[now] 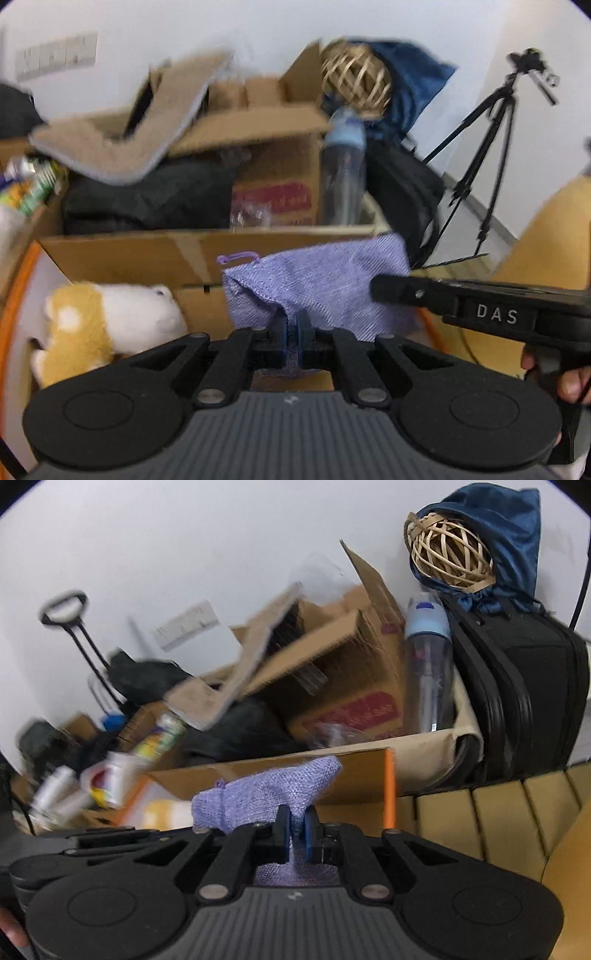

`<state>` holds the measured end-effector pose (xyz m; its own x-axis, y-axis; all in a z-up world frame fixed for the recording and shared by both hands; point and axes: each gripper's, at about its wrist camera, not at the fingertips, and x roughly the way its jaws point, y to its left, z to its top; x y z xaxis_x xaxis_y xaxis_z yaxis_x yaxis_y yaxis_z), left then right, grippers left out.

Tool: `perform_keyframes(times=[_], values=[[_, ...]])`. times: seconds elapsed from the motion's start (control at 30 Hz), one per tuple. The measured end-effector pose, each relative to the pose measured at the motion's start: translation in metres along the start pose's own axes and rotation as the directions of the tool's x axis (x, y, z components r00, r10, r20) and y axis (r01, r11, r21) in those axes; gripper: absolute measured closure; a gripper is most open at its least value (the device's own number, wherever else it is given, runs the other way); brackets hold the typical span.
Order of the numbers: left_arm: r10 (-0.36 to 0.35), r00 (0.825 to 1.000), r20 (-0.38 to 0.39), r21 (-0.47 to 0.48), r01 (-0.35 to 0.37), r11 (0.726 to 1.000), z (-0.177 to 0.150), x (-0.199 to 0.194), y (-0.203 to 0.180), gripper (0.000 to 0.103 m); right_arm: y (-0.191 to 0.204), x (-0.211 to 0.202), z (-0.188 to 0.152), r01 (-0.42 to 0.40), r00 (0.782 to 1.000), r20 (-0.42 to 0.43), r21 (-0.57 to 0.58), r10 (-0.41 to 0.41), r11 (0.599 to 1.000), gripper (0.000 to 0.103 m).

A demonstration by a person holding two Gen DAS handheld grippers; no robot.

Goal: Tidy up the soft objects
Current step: 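Lower the purple pouch into the cardboard box and open the right gripper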

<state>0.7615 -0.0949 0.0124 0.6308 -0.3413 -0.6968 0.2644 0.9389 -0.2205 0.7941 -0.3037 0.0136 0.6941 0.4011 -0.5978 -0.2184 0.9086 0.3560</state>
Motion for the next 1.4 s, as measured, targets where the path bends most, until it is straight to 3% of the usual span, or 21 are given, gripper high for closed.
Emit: perform_keyframes(times=[0.13,0.27,0.47,0.63,0.77,0.9,1.2,1.4], values=[[0.012,0.999,-0.040,-0.021,-0.013,1.000,0.001,0.024,0.008,0.090,-0.003,0.020,-0.001,0.084,0.996,-0.013,-0.029,-0.084,0.996,0.088],[0.008,1.000,-0.004,-0.012,-0.008,1.000,0.003,0.015,0.006,0.062,-0.001,0.023,-0.004,0.139,0.990,0.001,-0.061,-0.139,0.988,0.085],[0.007,0.999,0.045,0.017,-0.008,1.000,0.009,-0.023,-0.001,0.061,0.017,-0.002,0.003,0.165,0.986,0.059,-0.116,-0.159,0.979,0.082],[0.055,0.994,0.090,0.051,-0.060,0.997,0.001,-0.065,-0.009,0.055,0.040,-0.046,0.011,0.141,0.987,0.101,-0.141,-0.127,0.980,0.075],[0.075,0.988,0.135,0.052,-0.082,0.995,0.000,-0.113,-0.011,0.054,0.059,-0.087,0.007,0.134,0.986,0.119,-0.163,-0.115,0.977,0.073],[0.078,0.977,0.200,0.060,-0.091,0.994,-0.008,-0.170,-0.017,0.047,0.079,-0.134,-0.002,0.123,0.984,0.148,-0.196,-0.094,0.973,0.063],[0.097,0.937,0.334,0.106,-0.140,0.984,-0.069,-0.278,-0.037,0.036,0.112,-0.234,-0.044,0.084,0.979,0.200,-0.255,-0.033,0.963,0.050],[0.115,0.917,0.382,0.121,-0.173,0.978,-0.129,-0.325,-0.051,0.033,0.118,-0.279,-0.093,0.042,0.974,0.225,-0.259,0.018,0.965,0.050]])
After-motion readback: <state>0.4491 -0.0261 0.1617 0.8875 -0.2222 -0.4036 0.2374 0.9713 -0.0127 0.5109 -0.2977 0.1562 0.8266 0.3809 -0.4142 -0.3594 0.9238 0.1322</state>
